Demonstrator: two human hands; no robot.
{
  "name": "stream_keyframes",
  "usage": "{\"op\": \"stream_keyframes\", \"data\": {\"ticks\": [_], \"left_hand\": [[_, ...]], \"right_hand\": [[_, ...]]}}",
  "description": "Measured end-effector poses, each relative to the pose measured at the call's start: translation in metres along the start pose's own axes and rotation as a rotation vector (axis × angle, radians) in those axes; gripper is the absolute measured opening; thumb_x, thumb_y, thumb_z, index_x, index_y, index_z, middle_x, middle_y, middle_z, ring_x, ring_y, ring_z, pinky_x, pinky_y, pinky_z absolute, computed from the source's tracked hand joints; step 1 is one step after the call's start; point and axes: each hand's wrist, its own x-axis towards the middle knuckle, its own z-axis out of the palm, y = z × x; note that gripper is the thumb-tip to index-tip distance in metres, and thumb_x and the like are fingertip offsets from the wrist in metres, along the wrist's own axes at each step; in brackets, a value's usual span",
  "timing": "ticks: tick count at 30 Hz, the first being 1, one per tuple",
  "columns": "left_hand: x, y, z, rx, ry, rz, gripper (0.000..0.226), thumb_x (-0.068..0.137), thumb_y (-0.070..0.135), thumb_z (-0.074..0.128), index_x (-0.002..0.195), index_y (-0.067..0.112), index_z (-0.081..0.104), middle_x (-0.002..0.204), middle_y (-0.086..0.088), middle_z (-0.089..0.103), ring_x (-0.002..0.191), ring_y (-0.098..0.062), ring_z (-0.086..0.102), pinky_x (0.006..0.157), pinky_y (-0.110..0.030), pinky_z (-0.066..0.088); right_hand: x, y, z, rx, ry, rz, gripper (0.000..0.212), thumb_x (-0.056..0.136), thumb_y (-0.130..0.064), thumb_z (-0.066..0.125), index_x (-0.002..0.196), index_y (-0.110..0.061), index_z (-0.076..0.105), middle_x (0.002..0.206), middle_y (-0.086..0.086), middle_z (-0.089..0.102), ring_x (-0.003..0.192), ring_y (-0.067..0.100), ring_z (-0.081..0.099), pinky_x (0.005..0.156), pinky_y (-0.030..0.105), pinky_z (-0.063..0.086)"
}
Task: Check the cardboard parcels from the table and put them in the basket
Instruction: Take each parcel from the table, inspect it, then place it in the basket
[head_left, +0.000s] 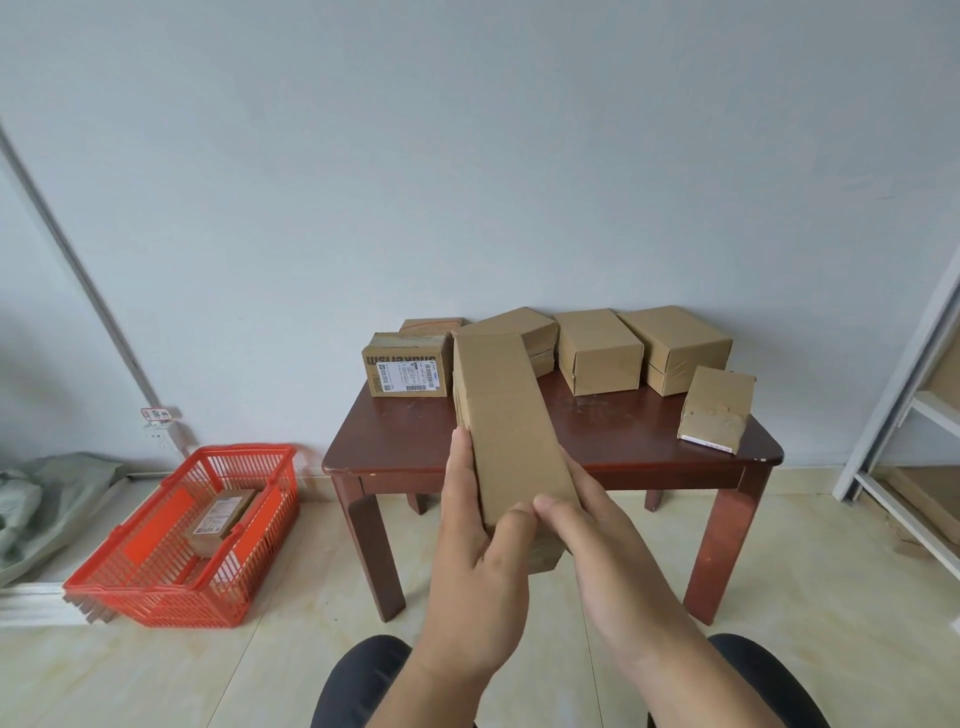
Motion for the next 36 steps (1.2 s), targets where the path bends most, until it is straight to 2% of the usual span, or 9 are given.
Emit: {"op": "stream_keyframes", "data": {"ticks": [5, 9, 13, 16, 20, 22, 26, 32, 36], "left_hand": [[-0.001, -0.001, 0.002, 0.046, 0.01, 0.008, 0.072, 0.098, 0.035, 0.051, 0.16, 0.049, 0.015, 0.162, 0.029, 0.035, 0.147, 0.008, 0.037, 0.123, -0.031, 0.036], [0.002, -0.001, 0.002, 0.039, 0.03, -0.002, 0.07, 0.094, 0.051, 0.052, 0.154, 0.059, 0.016, 0.164, 0.024, 0.036, 0.151, -0.004, 0.038, 0.124, -0.04, 0.035], [-0.001, 0.001, 0.005, 0.052, 0.011, 0.042, 0.077, 0.096, 0.04, 0.049, 0.164, 0.044, 0.013, 0.165, 0.028, 0.03, 0.151, 0.006, 0.031, 0.126, -0.036, 0.033], [-0.002, 0.002, 0.007, 0.065, 0.021, 0.063, 0.078, 0.095, 0.034, 0.053, 0.164, 0.042, 0.017, 0.165, 0.025, 0.033, 0.152, 0.001, 0.033, 0.124, -0.039, 0.035], [0.003, 0.007, 0.002, 0.044, 0.041, 0.01, 0.069, 0.087, 0.029, 0.055, 0.148, 0.054, 0.035, 0.146, 0.034, 0.054, 0.138, 0.006, 0.049, 0.114, -0.032, 0.045], [0.007, 0.009, -0.003, 0.034, 0.048, -0.011, 0.072, 0.085, 0.035, 0.056, 0.153, 0.052, 0.037, 0.139, 0.04, 0.055, 0.132, 0.013, 0.051, 0.108, -0.025, 0.047], [0.004, 0.014, 0.0, 0.029, 0.016, 0.001, 0.059, 0.104, 0.019, 0.055, 0.153, 0.047, 0.037, 0.122, 0.054, 0.054, 0.118, 0.024, 0.052, 0.087, -0.002, 0.046], [-0.003, 0.012, 0.007, 0.019, 0.042, 0.025, 0.049, 0.103, 0.028, 0.056, 0.136, 0.058, 0.037, 0.133, 0.041, 0.059, 0.13, 0.012, 0.054, 0.105, -0.018, 0.047], [0.001, 0.014, 0.005, -0.006, 0.07, 0.01, 0.04, 0.109, 0.022, 0.051, 0.14, 0.046, 0.043, 0.113, 0.051, 0.059, 0.111, 0.021, 0.059, 0.085, -0.004, 0.049]], "right_hand": [[0.0, 0.0, -0.001, 0.011, -0.01, 0.011, 0.062, 0.087, -0.034, 0.055, 0.149, -0.034, 0.055, 0.13, -0.011, 0.074, 0.124, 0.007, 0.067, 0.111, 0.037, 0.048], [0.001, 0.0, -0.001, 0.016, -0.021, 0.004, 0.056, 0.089, -0.032, 0.055, 0.144, -0.033, 0.058, 0.127, -0.009, 0.075, 0.121, 0.008, 0.069, 0.107, 0.035, 0.051], [0.005, 0.003, -0.001, -0.02, 0.068, -0.026, 0.041, 0.106, -0.035, 0.059, 0.147, -0.034, 0.055, 0.123, -0.014, 0.076, 0.115, 0.004, 0.071, 0.1, 0.03, 0.053], [0.005, 0.003, -0.002, -0.016, 0.122, -0.041, 0.036, 0.103, -0.036, 0.061, 0.138, -0.036, 0.058, 0.116, -0.016, 0.077, 0.108, 0.004, 0.073, 0.094, 0.028, 0.055], [0.003, 0.007, -0.002, -0.013, 0.117, -0.057, 0.036, 0.1, -0.037, 0.064, 0.136, -0.038, 0.057, 0.118, -0.016, 0.076, 0.111, 0.005, 0.072, 0.093, 0.029, 0.056], [0.002, 0.009, -0.001, -0.015, 0.113, -0.065, 0.037, 0.099, -0.037, 0.065, 0.134, -0.04, 0.057, 0.118, -0.018, 0.076, 0.111, 0.003, 0.072, 0.088, 0.024, 0.058], [0.002, 0.011, 0.0, -0.026, 0.131, -0.06, 0.031, 0.103, -0.029, 0.064, 0.132, -0.04, 0.058, 0.114, -0.018, 0.076, 0.108, 0.002, 0.072, 0.085, 0.018, 0.056], [0.004, 0.008, -0.002, -0.038, 0.137, -0.079, 0.036, 0.1, -0.042, 0.06, 0.136, -0.045, 0.059, 0.118, -0.021, 0.076, 0.109, 0.0, 0.072, 0.088, 0.023, 0.056], [-0.001, 0.008, 0.0, -0.028, 0.146, -0.081, 0.045, 0.088, -0.053, 0.062, 0.132, -0.046, 0.06, 0.112, -0.024, 0.075, 0.104, -0.003, 0.071, 0.08, 0.017, 0.057]]}}
